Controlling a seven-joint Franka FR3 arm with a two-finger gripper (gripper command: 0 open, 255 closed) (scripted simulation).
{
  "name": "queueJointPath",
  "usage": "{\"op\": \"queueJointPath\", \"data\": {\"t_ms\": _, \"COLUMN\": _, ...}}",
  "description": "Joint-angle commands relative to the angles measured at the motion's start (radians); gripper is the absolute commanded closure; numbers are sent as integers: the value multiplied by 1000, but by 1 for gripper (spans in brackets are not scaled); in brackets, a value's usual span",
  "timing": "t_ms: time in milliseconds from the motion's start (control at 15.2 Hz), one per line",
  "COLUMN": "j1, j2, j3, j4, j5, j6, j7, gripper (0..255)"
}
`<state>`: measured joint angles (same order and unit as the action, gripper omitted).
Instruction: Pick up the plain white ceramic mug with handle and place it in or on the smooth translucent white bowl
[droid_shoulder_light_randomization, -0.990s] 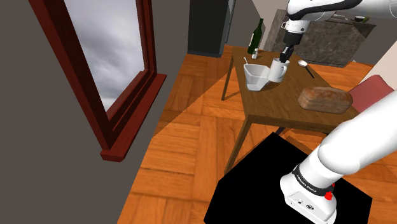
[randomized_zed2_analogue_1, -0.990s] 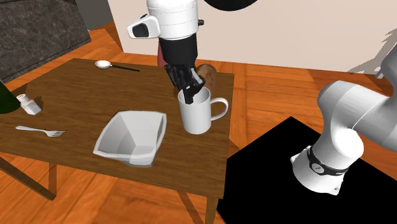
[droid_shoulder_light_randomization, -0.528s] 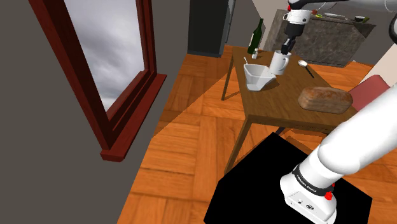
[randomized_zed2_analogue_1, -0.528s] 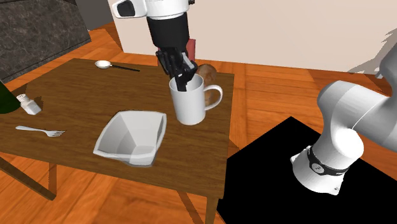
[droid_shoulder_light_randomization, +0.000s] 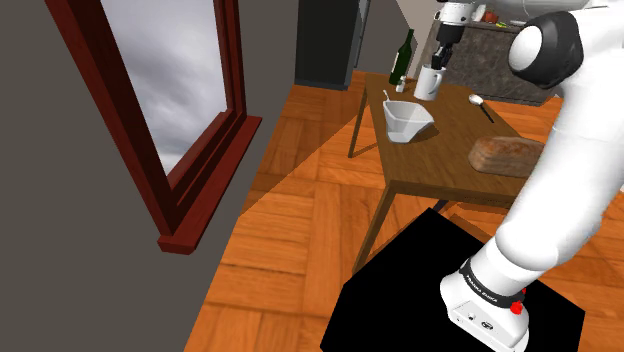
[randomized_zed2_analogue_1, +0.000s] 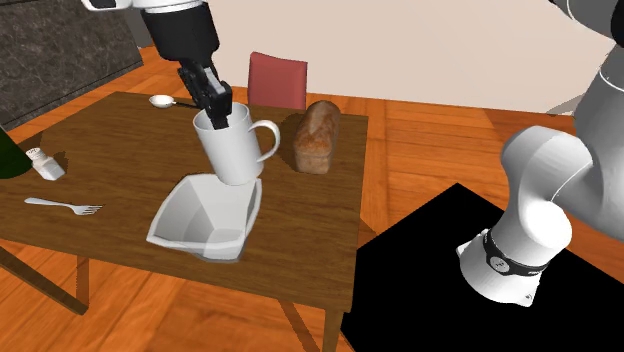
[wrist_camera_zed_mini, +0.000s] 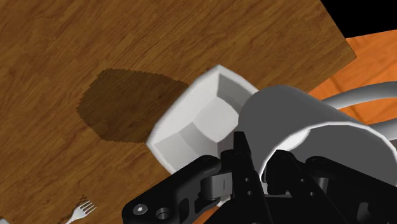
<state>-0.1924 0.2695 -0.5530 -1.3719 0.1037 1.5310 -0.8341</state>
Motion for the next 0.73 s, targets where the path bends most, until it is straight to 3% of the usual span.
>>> {"op": "queueJointPath", "data": {"t_ms": 0, "j1": -49, "j2": 119, "j3": 1, "j4": 167, "j5": 59, "j6": -61, "j7": -25, "gripper": 255}}
{"op": "queueJointPath", "data": {"t_ms": 132, "j1": -116, "j2": 240, "j3": 11, "j4": 357, "j5": 113, "j6": -136, "j7": -38, "gripper": 255}}
{"op": "queueJointPath", "data": {"t_ms": 660, "j1": -74, "j2": 191, "j3": 12, "j4": 170, "j5": 89, "j6": 3, "j7": -36, "gripper": 255}}
